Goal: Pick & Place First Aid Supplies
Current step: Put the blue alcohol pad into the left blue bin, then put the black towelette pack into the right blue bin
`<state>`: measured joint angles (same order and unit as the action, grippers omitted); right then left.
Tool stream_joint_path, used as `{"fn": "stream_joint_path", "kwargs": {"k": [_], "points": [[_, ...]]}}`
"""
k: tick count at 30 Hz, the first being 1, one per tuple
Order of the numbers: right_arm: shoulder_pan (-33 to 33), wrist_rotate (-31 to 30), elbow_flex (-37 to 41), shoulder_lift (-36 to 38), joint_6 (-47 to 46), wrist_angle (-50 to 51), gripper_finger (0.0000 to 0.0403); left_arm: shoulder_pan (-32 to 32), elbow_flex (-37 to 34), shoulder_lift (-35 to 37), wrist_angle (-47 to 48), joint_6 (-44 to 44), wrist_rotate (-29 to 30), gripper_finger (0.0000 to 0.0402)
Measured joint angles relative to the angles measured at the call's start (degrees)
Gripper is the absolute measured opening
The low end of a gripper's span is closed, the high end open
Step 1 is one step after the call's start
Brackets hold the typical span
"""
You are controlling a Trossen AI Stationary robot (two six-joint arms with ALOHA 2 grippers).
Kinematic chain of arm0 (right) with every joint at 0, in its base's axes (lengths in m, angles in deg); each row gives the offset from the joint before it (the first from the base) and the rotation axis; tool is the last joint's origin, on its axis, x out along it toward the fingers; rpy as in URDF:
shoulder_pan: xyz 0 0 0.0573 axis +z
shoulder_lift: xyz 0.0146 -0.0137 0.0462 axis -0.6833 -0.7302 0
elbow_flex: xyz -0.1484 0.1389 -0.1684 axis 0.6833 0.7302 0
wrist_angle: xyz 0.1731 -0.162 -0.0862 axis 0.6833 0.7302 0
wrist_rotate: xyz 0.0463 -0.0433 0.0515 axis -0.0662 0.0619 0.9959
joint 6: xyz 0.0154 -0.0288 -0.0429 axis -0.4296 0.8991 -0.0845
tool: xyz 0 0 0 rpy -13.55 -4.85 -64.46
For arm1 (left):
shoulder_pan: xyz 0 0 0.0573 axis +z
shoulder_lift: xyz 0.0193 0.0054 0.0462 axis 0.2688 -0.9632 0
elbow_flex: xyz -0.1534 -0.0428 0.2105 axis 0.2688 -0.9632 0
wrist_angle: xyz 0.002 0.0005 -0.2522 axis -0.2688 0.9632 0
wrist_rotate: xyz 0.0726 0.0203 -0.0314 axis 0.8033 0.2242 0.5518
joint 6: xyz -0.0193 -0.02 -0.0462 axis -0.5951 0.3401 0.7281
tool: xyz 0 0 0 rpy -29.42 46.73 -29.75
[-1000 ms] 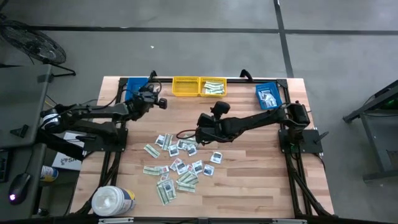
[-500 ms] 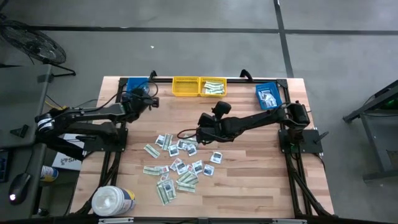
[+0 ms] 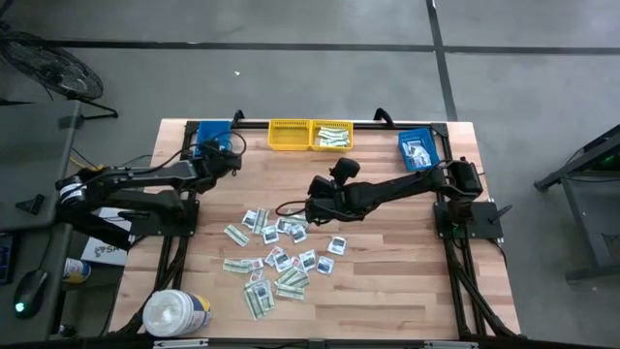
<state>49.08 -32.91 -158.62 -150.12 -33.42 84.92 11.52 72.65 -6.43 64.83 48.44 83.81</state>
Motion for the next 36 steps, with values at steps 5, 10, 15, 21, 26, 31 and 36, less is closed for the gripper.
{"fn": "stream_joint_path", "kwargs": {"k": [5,10,15,21,26,31,36], "points": [[0.0,1.23,0.0,0.0,0.0,-0.73,0.0204,2.13,0.0,-2.83,-1.08,0.84,-1.12,0.0],[0.0,2.32,0.0,-0.02,0.0,-0.82,0.0206,4.91,0.0,-5.17,-2.46,0.84,-3.64,0.0006],[0.0,2.41,0.0,-0.02,0.0,-0.82,0.0204,5.55,0.0,-5.49,-3.96,0.59,-4.55,0.0035],[0.0,2.57,0.0,-0.02,0.0,-0.8,0.0206,5.51,0.0,-5.47,-5.53,-1.12,-4.51,0.0099],[0.0,4.71,0.0,-0.02,0.29,-0.75,0.0204,5.51,0.0,-4.85,-5.96,-1.15,-4.28,0.015],[0.02,5.16,0.0,-0.02,0.33,0.3,0.0206,5.51,0.0,-2.07,-6.24,-2.84,-4.73,0.0165],[0.02,6.72,0.0,-0.02,0.22,3.96,0.0202,5.51,0.0,2.33,-6.08,-5.62,-8.51,0.0165]]}}
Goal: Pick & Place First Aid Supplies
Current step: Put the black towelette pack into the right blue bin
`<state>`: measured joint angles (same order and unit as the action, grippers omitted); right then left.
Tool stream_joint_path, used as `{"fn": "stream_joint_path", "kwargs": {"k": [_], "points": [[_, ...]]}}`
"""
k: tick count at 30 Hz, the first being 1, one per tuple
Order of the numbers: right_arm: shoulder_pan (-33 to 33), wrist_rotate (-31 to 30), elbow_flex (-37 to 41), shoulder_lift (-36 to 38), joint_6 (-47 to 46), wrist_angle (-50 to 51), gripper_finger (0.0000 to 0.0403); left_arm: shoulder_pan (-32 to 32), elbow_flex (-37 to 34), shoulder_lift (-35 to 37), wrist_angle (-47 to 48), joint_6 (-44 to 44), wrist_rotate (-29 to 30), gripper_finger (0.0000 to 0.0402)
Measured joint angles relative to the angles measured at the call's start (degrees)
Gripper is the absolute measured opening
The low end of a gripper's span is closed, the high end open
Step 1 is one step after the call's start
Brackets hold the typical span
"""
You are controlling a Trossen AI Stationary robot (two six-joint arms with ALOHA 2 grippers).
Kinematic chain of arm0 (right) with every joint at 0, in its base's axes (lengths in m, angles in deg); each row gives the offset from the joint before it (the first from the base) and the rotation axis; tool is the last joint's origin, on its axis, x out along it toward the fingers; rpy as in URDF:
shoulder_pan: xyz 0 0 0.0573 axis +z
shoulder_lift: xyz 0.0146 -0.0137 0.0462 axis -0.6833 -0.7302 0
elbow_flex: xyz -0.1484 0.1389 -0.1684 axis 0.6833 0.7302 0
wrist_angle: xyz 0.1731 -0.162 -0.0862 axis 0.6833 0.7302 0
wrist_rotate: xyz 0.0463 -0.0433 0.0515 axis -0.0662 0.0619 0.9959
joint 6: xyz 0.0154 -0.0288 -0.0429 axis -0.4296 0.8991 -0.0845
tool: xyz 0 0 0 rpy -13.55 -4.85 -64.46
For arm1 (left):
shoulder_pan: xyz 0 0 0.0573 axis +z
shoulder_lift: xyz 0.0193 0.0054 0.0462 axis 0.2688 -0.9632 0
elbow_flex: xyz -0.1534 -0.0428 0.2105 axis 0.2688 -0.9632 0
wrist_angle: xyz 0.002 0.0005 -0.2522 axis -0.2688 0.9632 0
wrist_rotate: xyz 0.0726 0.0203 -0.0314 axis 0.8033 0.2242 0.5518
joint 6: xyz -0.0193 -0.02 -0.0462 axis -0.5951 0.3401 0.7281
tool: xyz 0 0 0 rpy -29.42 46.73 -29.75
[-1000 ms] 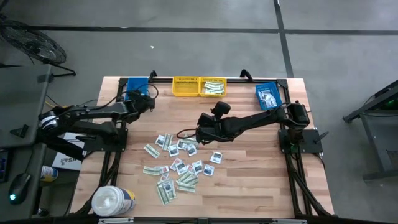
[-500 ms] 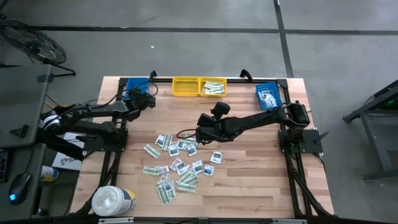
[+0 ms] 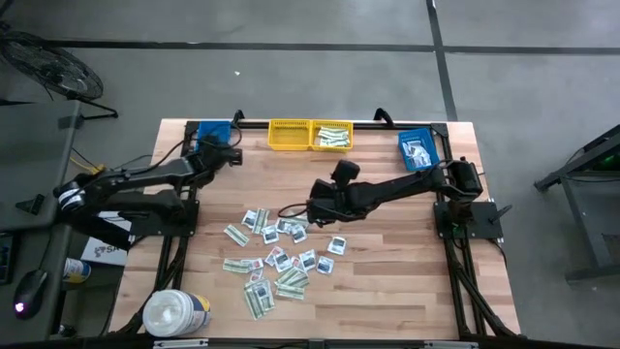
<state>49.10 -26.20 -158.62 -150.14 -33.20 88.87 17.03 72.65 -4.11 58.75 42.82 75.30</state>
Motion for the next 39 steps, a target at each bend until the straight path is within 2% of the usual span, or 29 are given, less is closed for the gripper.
{"fn": "stream_joint_path", "kwargs": {"k": [7,16,24,28,31,34,39], "points": [[0.0,9.1,0.0,0.0,1.34,6.45,0.0202,-1.95,0.0,5.91,-0.04,-5.22,-5.97,0.0165],[0.12,22.6,0.02,0.0,8.08,10.2,0.0201,-14.61,0.0,10.96,-2.27,-13.25,-6.55,0.0166],[0.13,44.94,0.0,-0.02,20.45,8.28,0.02,-25.8,0.0,11.2,-4.01,-16.88,-5.53,0.0166],[0.14,53.25,0.01,0.0,29.04,4.68,0.0197,-30.16,-0.02,11.1,-5.65,-17.69,-6.33,0.0166],[0.17,56.91,0.02,0.0,35.37,4.24,0.0191,-32.98,-0.02,11.21,-7.1,-20.56,-6.27,0.0166],[0.17,57.28,0.75,0.0,43.32,2.96,0.0186,-34.45,-0.03,12.03,-9.64,-22.39,-6.11,0.0166],[0.15,57.19,7.62,0.0,53.88,-7.23,0.0177,-34.56,-0.02,12.59,-11.36,-24.05,-6.33,0.0166]]}}
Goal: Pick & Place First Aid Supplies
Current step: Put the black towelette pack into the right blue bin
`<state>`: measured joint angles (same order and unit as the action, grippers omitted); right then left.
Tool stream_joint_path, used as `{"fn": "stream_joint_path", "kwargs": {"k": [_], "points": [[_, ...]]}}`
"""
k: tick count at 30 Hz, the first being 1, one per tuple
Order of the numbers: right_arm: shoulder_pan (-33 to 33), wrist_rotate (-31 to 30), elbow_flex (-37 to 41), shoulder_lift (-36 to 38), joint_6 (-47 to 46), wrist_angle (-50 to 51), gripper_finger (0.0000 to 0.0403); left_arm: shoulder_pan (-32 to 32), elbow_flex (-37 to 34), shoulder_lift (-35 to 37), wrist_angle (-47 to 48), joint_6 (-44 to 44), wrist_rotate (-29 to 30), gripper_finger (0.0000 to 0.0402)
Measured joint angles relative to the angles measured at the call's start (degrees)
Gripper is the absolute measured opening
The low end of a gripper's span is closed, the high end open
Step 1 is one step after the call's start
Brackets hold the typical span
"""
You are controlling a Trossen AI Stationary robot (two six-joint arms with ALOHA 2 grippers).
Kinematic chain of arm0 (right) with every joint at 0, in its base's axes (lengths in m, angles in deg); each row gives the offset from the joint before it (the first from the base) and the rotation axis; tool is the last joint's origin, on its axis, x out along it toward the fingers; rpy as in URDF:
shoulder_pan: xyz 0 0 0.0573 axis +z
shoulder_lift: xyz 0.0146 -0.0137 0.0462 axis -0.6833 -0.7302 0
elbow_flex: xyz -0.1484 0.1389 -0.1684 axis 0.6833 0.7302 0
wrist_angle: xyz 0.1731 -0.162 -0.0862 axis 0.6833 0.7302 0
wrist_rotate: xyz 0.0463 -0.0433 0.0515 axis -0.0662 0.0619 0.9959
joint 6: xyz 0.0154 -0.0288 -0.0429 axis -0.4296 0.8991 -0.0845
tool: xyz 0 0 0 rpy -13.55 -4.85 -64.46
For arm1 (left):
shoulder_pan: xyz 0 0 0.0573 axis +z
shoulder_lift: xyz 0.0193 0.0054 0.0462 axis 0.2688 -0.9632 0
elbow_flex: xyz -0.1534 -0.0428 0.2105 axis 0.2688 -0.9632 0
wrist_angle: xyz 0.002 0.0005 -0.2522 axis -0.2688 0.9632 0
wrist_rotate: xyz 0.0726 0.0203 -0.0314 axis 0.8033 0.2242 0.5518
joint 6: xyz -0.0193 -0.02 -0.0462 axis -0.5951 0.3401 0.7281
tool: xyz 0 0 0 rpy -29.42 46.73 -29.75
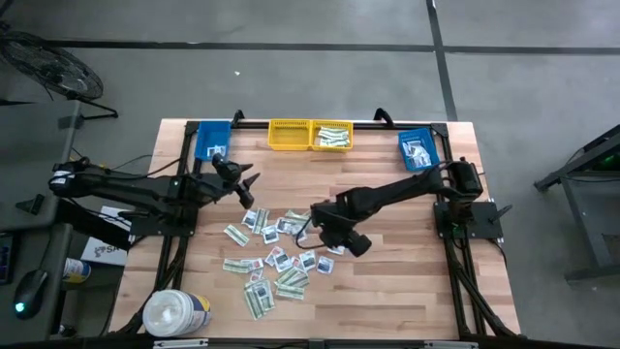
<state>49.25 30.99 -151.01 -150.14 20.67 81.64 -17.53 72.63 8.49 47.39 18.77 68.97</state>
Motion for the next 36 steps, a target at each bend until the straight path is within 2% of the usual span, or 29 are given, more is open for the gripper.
{"fn": "stream_joint_path", "kwargs": {"k": [3,7,15,19,24,31,36], "points": [[0.0,-3.43,4.96,-0.02,5.13,-6.77,0.0174,0.02,0.0,0.0,0.41,-0.03,0.13,0.0166],[0.0,-6.73,8.06,-0.02,8.51,-8.75,0.017,0.03,0.0,0.0,0.4,-1.08,-0.65,0.0166],[-0.04,-5.47,9.21,0.15,9.35,-10.25,0.0156,0.04,0.0,0.92,-0.05,-4.23,-12.67,0.0166],[0.03,-2.57,9.21,-0.16,8.6,-10.4,0.0147,0.04,-0.12,2.84,-0.4,-4.3,-13.33,0.0166],[0.99,-1.79,9.21,-0.2,5.84,-9.71,0.0134,0.04,-1.73,5.77,-0.51,-4.11,-13.31,0.0165],[2.51,-3.14,9.21,-0.22,3.65,-9.41,0.0112,0.04,-3.18,9.06,-0.5,-4.04,-13.27,0.0165],[2.6,-4.51,9.21,-0.24,-0.55,-8.69,0.0075,0.04,-3.19,9.46,-0.6,-3.84,-13.27,0.0165]]}}
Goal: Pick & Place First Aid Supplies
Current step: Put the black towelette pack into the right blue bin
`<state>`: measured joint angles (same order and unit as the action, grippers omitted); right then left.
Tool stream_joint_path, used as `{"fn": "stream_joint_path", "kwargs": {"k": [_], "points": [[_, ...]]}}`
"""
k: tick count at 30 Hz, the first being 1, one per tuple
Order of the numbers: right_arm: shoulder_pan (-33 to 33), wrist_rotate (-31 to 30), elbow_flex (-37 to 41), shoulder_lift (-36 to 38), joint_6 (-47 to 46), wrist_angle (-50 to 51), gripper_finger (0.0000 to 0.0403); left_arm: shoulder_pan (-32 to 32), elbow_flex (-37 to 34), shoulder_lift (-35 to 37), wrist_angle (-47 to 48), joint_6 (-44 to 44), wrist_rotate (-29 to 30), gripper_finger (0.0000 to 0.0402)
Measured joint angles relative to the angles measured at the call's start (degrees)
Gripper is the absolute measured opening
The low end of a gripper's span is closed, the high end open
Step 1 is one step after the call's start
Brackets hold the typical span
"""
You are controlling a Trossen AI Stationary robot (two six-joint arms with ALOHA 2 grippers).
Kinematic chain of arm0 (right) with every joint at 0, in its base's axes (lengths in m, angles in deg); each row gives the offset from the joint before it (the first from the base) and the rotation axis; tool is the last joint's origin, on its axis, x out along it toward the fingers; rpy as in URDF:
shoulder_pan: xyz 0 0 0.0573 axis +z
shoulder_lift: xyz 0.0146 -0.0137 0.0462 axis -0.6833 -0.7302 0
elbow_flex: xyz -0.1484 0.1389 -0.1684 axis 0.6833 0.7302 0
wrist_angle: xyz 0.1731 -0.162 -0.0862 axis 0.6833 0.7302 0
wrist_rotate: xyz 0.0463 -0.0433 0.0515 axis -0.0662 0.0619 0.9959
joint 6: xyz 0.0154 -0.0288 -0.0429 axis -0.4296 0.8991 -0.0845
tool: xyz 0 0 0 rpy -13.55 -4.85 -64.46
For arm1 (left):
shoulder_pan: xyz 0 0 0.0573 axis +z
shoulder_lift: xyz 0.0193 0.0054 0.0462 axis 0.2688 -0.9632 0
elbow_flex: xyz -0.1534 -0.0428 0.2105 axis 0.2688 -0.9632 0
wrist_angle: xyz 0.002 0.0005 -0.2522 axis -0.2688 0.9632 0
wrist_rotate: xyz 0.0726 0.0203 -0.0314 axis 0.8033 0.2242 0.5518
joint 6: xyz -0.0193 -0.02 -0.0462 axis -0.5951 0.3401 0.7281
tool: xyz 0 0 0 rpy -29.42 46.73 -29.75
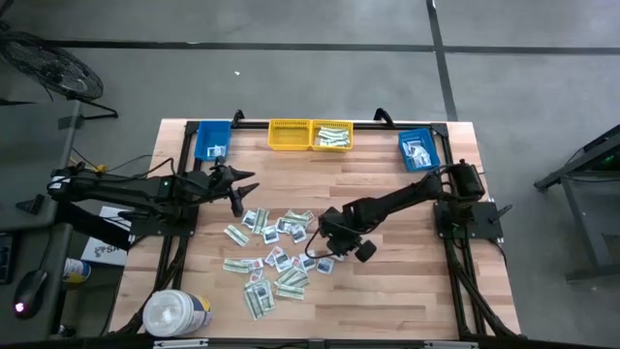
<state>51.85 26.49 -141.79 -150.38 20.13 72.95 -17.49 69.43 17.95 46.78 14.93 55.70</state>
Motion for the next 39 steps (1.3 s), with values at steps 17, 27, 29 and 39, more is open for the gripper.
{"fn": "stream_joint_path", "kwargs": {"k": [17,27,29,39], "points": [[-0.06,-4.02,-0.02,-0.04,-6.88,2.25,0.0051,0.0,0.0,-0.02,0.11,0.39,0.04,0.0165],[0.27,-12.26,-0.02,0.53,-4.18,5.36,0.0151,0.0,0.0,-0.02,0.26,0.86,0.09,0.0165],[0.75,-14.81,0.1,1.24,-2.5,5.63,0.0163,0.0,0.0,-0.04,0.46,0.87,0.13,0.0165],[2.71,-17.96,0.15,2.1,13.68,4.61,0.0166,0.0,-0.02,-0.04,0.57,1.05,0.36,0.0165]]}}
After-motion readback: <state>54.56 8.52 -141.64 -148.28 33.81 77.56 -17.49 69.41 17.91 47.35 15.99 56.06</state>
